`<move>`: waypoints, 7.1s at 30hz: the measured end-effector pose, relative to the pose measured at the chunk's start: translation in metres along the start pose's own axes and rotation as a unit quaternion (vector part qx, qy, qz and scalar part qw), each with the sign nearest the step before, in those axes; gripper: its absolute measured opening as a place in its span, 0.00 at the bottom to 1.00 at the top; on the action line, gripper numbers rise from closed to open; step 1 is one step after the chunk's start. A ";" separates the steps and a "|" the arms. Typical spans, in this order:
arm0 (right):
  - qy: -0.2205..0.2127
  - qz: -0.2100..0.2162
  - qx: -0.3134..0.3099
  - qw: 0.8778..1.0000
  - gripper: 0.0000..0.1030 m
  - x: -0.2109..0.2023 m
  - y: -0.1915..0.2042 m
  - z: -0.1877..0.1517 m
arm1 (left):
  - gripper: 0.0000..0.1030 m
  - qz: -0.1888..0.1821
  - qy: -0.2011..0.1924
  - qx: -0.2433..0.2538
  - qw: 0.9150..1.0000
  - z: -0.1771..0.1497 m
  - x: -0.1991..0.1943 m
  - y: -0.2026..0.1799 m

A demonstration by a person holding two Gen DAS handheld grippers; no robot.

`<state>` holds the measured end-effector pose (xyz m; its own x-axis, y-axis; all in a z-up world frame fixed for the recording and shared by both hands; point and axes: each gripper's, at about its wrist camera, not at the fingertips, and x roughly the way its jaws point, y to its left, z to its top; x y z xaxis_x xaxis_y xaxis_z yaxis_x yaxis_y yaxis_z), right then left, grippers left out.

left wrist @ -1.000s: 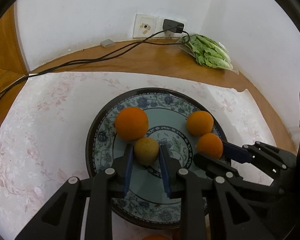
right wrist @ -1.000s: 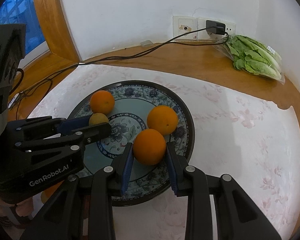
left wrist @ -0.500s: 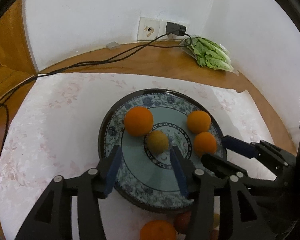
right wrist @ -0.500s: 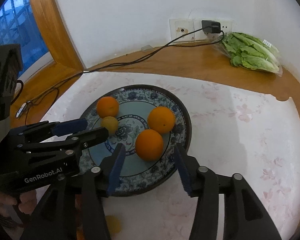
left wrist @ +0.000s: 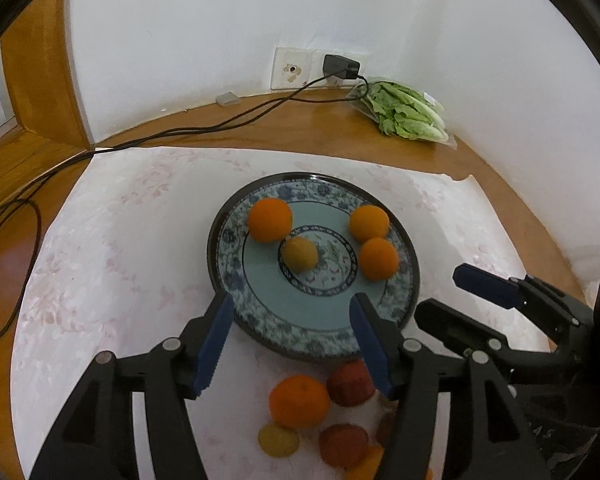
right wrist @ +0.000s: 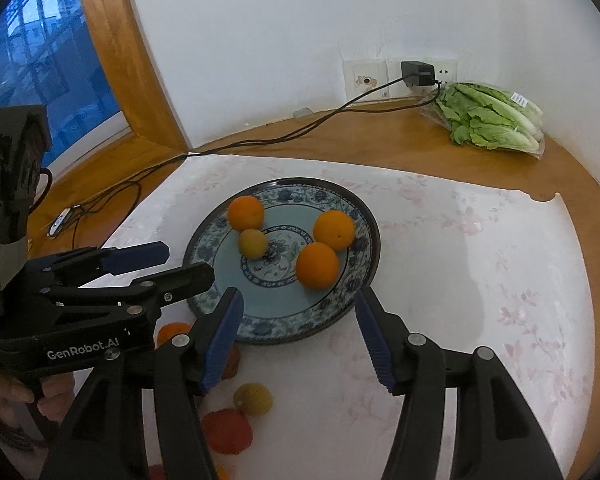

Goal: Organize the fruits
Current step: 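Withdraw both open tools from the plate toward the remaining fruit pile, then close the left tool on a yellow-green fruit in the pile, then close the right tool on another yellow-green fruit while the left tool holds its fruit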

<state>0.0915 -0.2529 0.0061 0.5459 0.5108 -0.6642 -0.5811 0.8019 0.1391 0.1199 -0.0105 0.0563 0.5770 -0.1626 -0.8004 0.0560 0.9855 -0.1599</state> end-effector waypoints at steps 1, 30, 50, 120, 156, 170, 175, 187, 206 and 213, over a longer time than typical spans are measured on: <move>-0.001 0.000 -0.001 1.000 0.58 -0.004 0.001 -0.002 | 0.62 0.000 0.000 -0.001 1.000 -0.002 -0.003 0.000; 0.023 0.005 0.009 1.000 0.58 -0.046 0.024 -0.053 | 0.62 -0.007 0.007 -0.022 1.000 -0.052 -0.052 0.006; 0.040 0.009 0.004 0.999 0.58 -0.051 0.034 -0.083 | 0.62 -0.017 0.030 -0.028 0.999 -0.083 -0.049 0.006; 0.058 0.069 0.050 0.995 0.49 -0.012 0.033 -0.072 | 0.25 -0.037 0.016 -0.083 0.996 -0.089 -0.026 0.039; 0.075 0.078 0.112 0.988 0.36 -0.004 0.015 -0.070 | 0.25 -0.035 0.010 -0.082 0.996 -0.089 -0.033 0.037; 0.092 0.106 0.124 0.982 0.49 -0.005 0.017 -0.073 | 0.25 -0.038 0.003 -0.083 0.996 -0.088 -0.036 0.038; 0.082 0.100 0.128 0.983 0.29 -0.005 0.014 -0.071 | 0.25 -0.039 0.002 -0.083 0.996 -0.088 -0.036 0.038; 0.060 0.094 0.124 0.986 0.17 -0.019 0.010 -0.069 | 0.25 -0.039 0.000 -0.080 0.996 -0.088 -0.040 0.036; 0.076 0.023 0.078 0.994 0.28 0.003 0.018 -0.057 | 0.25 -0.039 0.001 -0.078 0.996 -0.089 -0.038 0.036; 0.079 0.023 0.068 0.994 0.26 0.006 0.020 -0.060 | 0.25 -0.038 0.003 -0.077 0.996 -0.088 -0.037 0.036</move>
<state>0.0474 -0.2522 -0.0392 0.4126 0.5021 -0.7600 -0.5102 0.8186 0.2639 0.0290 0.0273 0.0298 0.5708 -0.2381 -0.7858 -0.0268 0.9511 -0.3077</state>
